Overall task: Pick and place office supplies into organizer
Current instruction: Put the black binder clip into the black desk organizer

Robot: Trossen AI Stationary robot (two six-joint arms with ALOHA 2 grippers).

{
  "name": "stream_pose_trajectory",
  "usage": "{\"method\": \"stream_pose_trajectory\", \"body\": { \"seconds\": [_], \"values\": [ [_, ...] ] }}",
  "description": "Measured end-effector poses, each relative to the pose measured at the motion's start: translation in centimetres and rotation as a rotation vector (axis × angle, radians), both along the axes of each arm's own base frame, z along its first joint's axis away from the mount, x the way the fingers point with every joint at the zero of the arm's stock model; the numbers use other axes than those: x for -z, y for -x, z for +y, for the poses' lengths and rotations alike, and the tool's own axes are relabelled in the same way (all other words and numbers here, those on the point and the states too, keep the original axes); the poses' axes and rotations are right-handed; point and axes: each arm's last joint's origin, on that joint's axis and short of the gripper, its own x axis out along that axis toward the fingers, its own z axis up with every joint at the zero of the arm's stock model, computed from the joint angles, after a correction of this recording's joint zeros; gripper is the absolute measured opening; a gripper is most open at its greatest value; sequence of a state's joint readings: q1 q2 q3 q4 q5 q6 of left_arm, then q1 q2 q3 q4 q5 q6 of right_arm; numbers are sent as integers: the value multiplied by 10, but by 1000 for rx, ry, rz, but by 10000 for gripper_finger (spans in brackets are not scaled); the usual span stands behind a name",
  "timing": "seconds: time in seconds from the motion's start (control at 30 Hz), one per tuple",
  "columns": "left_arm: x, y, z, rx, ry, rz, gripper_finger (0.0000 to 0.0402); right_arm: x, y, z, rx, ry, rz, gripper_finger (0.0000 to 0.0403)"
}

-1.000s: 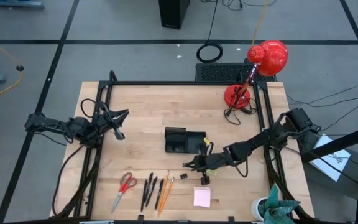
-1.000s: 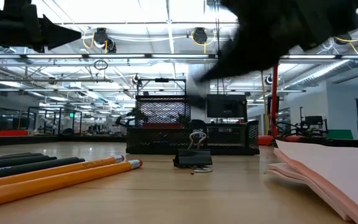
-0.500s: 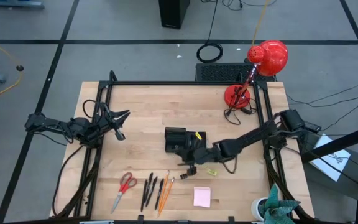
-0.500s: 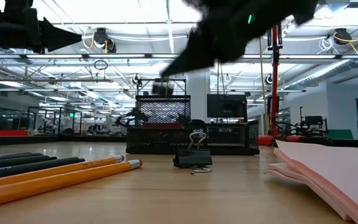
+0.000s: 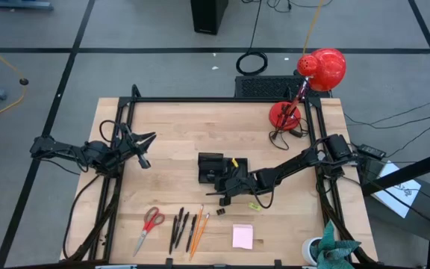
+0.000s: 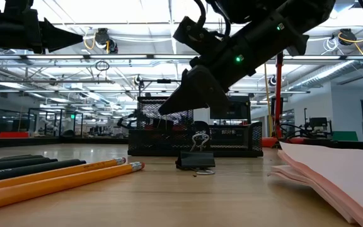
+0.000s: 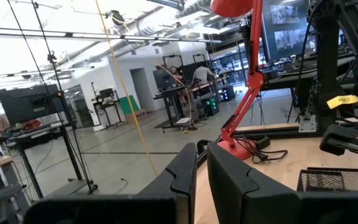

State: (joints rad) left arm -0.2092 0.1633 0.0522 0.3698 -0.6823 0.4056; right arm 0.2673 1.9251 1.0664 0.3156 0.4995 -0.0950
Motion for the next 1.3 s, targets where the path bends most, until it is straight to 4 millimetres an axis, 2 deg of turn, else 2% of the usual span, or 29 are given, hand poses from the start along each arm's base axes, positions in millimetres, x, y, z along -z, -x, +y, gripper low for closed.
{"method": "stream_pose_trajectory", "body": {
  "seconds": [0.3, 0.63, 0.8, 0.93, 1.03, 1.1, 1.2, 1.3],
  "values": [
    [0, 0, 0, 1, 3, -2, 47, 5, 4, -1, 33, -26, 53, 10],
    [0, 0, 0, 1, 2, -1, 47, 6, 5, -1, 79, -17, 46, 103],
    [0, 0, 0, 0, -2, 1, 47, -8, 9, 6, 99, 22, 4, 143],
    [0, 0, 0, -1, -4, 3, 47, -33, 19, 24, 32, 17, -47, 162],
    [0, 0, 0, -1, -4, 6, 47, -55, 31, 42, -118, -44, -67, 169],
    [1, 0, 0, 0, 0, 8, 47, -61, 37, 54, -193, -88, -68, 171],
    [1, 0, 0, 3, 13, 0, 47, -54, 41, 71, -225, -124, -67, 171],
    [1, 0, 0, 3, 14, -1, 47, -32, 42, 85, -246, -136, -13, 172]
  ]
}}
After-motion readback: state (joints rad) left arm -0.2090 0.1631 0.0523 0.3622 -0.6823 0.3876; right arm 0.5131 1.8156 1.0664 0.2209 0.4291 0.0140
